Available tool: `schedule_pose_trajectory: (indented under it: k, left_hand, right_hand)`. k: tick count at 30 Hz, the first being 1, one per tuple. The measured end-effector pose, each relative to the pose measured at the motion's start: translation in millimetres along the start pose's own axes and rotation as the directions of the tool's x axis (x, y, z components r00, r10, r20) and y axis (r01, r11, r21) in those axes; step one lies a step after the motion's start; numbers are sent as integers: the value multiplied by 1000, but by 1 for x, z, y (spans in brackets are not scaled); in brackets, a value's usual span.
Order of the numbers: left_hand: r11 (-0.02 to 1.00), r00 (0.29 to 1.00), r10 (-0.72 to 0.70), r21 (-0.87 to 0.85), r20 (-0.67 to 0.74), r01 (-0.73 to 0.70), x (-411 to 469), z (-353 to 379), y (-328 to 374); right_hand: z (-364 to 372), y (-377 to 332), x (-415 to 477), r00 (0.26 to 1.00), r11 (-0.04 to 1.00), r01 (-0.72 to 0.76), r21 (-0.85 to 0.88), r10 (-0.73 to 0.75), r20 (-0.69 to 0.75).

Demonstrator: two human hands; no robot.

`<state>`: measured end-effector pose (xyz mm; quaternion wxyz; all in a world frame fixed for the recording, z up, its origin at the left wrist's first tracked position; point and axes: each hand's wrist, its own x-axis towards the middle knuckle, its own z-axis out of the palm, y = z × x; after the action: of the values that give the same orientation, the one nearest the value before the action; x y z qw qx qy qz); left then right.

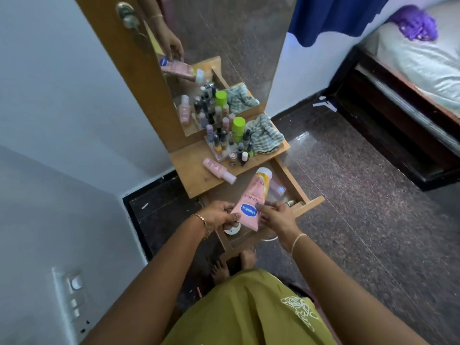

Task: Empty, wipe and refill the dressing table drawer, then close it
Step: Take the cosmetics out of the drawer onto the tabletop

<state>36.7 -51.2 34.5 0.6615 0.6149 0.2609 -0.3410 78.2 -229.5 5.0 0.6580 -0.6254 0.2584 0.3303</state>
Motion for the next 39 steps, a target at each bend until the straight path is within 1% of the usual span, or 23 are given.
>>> schedule_pose_trajectory:
  k: [3, 6, 10, 14, 16, 20, 24, 26, 28, 32, 36, 38, 39]
  left_hand:
    - [996, 1000, -23, -86, -7, 22, -24, -17, -11]
    - [983, 999, -29, -184, -43, 21, -43, -33, -28]
    - [946, 991, -33, -324, -133, -12, -56, -47, -43]
    - [907, 969, -40, -416, -246, -68, -58, -58, -43]
    - [888, 949, -49, -449, -310, -101, -53, -62, -40]
    - [854, 914, -91, -503, -396, -133, -35, -68, -31]
    - [854, 869, -149, -505, -472, -128, -9, -73, -27]
    - [864, 842, -159, -486, -515, -134, 4, -74, -26]
    - [871, 817, -164, -471, -552, -143, 14, -73, -25]
    - [874, 775, -157, -451, -612, -179, 31, -68, -22]
    - [894, 682, -163, -400, -713, -204, 37, -67, -17]
    - [888, 665, -177, -409, -726, -210, 39, -68, -17]
    - [885, 667, -180, -415, -723, -210, 40, -69, -18]
  right_hand:
    - [15, 3, -5, 995, 999, -13, -51, 18, 96]
    - [38, 5, -6, 987, 988, -4, -156, 29, 155]
    - [73, 5, 0, 979, 967, 36, -251, 16, 205]
    - [104, 4, 6, 965, 959, 73, -273, 1, 262]
    - [115, 4, 10, 963, 942, 126, -310, -42, 265]
    - [125, 4, 22, 963, 878, 241, -414, -162, 216]
    - [127, 5, 36, 965, 832, 262, -490, -212, 155]
    - [128, 7, 43, 968, 840, 250, -482, -224, 111]
    - [128, 9, 48, 974, 870, 222, -439, -220, 58]
    - [132, 14, 51, 986, 950, 130, -283, -155, -65]
    - [138, 15, 51, 977, 987, 58, -153, -87, -195]
    - [141, 14, 51, 975, 993, 27, -114, -52, -218]
    - [142, 14, 52, 974, 995, 12, -96, -33, -223]
